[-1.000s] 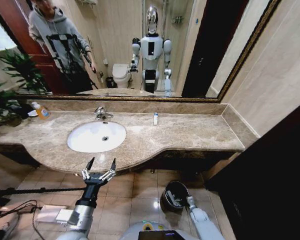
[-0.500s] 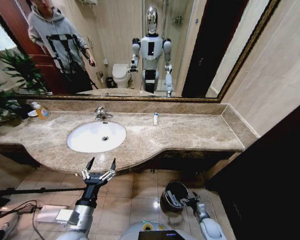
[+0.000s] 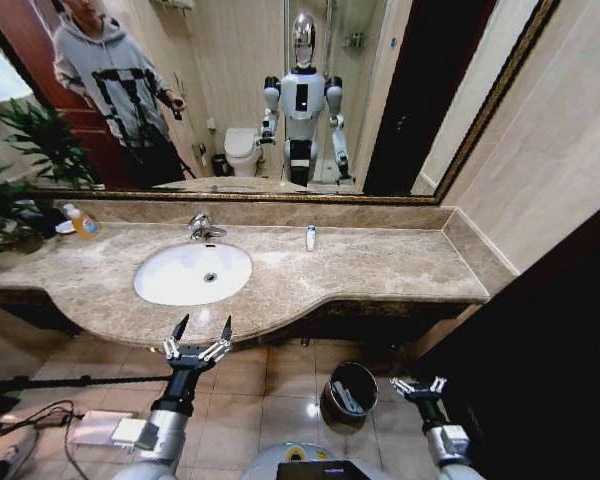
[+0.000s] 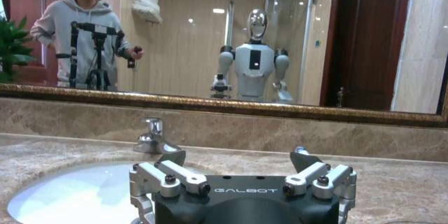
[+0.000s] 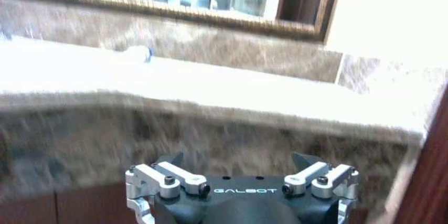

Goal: Pick up the trash from the sink and place it in the trash bin.

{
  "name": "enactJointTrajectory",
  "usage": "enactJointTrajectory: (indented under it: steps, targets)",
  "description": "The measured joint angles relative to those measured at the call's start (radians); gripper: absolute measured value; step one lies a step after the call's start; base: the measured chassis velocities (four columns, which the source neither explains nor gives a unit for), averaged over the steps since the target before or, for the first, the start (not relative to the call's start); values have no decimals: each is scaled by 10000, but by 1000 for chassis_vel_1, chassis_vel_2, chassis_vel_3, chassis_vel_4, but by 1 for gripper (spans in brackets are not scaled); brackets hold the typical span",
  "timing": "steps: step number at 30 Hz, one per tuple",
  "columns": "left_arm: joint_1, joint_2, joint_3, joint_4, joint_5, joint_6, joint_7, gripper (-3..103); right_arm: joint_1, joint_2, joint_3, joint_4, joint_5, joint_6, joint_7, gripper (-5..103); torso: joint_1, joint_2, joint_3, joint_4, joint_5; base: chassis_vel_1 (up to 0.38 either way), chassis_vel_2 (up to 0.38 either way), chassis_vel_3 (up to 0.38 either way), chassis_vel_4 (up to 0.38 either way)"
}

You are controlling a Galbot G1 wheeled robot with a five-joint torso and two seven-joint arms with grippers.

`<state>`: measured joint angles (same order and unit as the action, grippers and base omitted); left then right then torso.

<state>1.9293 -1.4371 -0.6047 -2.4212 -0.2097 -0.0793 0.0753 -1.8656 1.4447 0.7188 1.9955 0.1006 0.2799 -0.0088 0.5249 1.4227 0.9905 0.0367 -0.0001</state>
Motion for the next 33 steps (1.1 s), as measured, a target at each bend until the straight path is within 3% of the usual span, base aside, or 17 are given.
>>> enactJointTrajectory:
  steps: [7,16,19,24,33]
  targets:
    - [0,0,1,0,0,0,0,100,-130,294,-262,1459,93,-451,99,100,0,0,0,0,0,0,0,0,0]
    - [0,0,0,1,0,0,0,100,1120,-107,-790,2715,1446,-2309,285,100,2,-1,1,1,2,0,0,0,0]
    - [0,0,1,0,0,0,0,100,2220,-744,-1051,2888,2155,-3369,299,100,2,0,1,0,0,0,0,0,0]
    - [0,0,0,0,0,0,0,100,3768,-1306,-1762,2179,2416,-4051,257,100,3,-1,2,0,1,0,0,0,0]
    - [0,0,1,1,0,0,0,100,7148,-1356,-3597,-184,2255,-4629,774,100,3,-1,2,2,-2,0,0,0,0]
